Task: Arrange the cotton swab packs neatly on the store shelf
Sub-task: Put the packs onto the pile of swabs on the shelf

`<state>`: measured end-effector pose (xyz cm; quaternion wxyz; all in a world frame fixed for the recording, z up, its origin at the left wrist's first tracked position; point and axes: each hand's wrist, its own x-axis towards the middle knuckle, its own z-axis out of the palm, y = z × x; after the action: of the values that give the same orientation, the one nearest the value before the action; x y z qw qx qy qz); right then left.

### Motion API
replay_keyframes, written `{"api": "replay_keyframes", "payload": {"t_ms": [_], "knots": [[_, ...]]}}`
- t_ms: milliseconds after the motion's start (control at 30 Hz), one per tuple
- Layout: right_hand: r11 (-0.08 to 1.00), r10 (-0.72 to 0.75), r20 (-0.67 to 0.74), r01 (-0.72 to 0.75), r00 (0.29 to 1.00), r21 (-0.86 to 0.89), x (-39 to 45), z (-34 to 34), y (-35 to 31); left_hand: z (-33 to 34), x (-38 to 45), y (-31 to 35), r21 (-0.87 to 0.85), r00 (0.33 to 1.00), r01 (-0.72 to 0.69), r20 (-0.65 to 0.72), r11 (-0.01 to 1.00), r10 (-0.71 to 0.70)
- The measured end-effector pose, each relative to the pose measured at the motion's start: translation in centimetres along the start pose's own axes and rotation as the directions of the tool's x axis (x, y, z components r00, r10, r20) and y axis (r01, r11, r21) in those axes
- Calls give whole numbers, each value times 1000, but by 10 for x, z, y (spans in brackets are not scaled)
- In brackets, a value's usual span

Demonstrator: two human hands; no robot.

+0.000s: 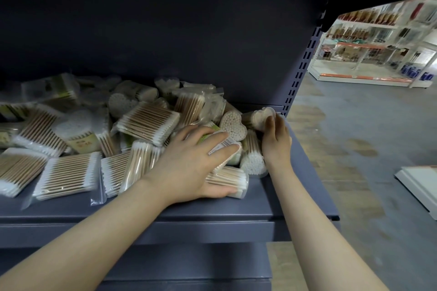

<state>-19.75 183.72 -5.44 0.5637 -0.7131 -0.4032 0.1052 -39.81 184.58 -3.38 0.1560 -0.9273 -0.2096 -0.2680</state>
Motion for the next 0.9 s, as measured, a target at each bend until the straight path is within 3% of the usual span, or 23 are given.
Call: {"api": "replay_keyframes", "payload": {"t_ms": [900], "knots": [[997,38,-5,-38,999,-62,-16,15,-17,-6,-14,-19,-29,999,-14,-31,999,14]]}}
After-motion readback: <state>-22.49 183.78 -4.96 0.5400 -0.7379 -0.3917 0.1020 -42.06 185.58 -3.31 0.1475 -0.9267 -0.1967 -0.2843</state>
